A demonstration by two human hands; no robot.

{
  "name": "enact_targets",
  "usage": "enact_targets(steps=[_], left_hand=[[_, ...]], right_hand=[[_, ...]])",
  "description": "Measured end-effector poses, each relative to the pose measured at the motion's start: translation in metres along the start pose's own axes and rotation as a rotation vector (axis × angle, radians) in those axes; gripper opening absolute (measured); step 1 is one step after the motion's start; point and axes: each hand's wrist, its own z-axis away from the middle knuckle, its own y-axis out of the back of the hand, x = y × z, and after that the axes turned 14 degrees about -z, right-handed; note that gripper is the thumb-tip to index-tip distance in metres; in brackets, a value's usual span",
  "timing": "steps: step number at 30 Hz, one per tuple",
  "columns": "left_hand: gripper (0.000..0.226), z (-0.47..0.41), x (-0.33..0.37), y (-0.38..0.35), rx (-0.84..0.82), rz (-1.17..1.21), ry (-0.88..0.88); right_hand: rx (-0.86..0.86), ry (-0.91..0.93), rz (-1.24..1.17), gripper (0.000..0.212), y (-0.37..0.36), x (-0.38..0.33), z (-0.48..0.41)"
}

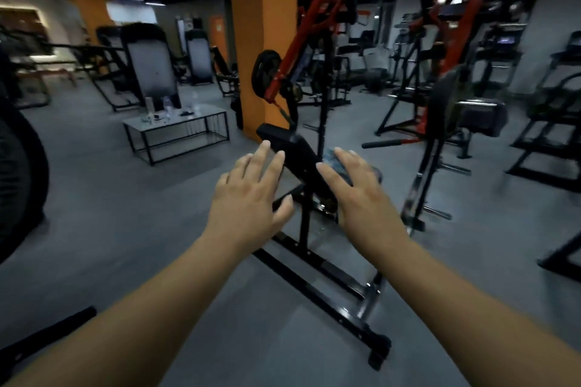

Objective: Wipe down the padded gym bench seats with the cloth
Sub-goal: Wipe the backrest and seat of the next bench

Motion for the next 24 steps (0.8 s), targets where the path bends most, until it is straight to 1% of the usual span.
enact_targets(steps=[3, 6, 10, 14, 18, 24], left_hand=[[0.078, -0.051, -0.014, -0.053, -0.046, -0.057, 0.110], [0.078, -0.095, -0.044, -0.092, -0.119, -0.118, 0.236], [0.080, -0.131, -0.108, -0.132, -0.215, -0.232, 0.386], [0.076, -0.157, -0.186, -0.182, -0.263, -0.359, 0.522], [0.075, -0.185, -0.267, -0.229, -0.314, -0.434, 0.616], [0.078, -0.211, -0.374, -0.256, -0.321, -0.513, 0.759]], right_hand=[[-0.060, 0.111, -0.105, 0.075, -0.065, 0.053, -0.064], [-0.102, 0.184, -0.213, 0.072, -0.121, 0.088, -0.134], [-0.156, 0.303, -0.370, 0.072, -0.206, 0.094, -0.216], [-0.184, 0.431, -0.514, 0.071, -0.309, 0.077, -0.285], [-0.211, 0.489, -0.612, 0.067, -0.403, 0.045, -0.354], [-0.283, 0.620, -0.776, 0.069, -0.507, -0.024, -0.439]])
